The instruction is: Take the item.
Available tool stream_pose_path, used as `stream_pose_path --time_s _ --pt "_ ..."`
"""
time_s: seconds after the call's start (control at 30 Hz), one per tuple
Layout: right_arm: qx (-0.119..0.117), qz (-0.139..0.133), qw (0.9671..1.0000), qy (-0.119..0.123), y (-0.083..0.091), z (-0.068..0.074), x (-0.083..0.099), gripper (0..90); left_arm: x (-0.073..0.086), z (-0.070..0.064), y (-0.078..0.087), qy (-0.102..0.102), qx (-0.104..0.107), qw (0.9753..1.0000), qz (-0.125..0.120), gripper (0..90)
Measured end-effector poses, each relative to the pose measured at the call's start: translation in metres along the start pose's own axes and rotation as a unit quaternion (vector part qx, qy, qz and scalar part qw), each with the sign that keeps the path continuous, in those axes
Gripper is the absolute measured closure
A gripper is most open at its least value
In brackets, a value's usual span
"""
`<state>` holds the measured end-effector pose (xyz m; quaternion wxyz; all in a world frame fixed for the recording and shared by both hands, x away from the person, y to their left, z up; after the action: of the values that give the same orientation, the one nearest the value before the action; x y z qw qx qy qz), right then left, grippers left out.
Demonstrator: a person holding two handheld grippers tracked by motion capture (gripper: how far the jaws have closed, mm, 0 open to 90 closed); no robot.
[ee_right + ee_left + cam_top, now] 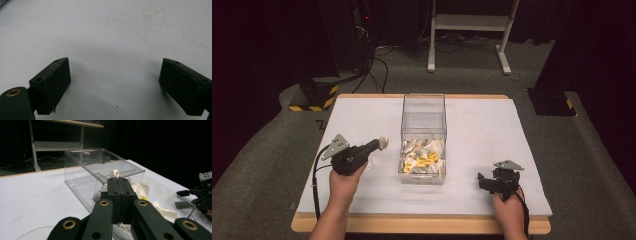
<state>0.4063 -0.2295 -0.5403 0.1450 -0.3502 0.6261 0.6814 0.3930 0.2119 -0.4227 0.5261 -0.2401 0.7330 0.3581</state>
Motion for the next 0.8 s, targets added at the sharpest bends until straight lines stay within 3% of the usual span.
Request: stream_pose_path --time_s 0.8 --pt "0.001 -0.001 1.0000 0.000 0.000 0.000 0.000 10.5 0.001 0.040 0.035 0.028 -0.050 0.9981 -0.025 89.3"
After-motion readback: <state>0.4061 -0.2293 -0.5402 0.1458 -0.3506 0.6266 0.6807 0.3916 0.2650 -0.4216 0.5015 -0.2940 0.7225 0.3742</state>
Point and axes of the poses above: each handheld gripper's, and its own axes: y roughly backward along the jaws, x roughly out of its underside, z roughly to its left, the point moved 5 cm from there along -y, roughly forward along the jaws, and after that the axes turned 4 degrees about z, right-handed, at the moved point
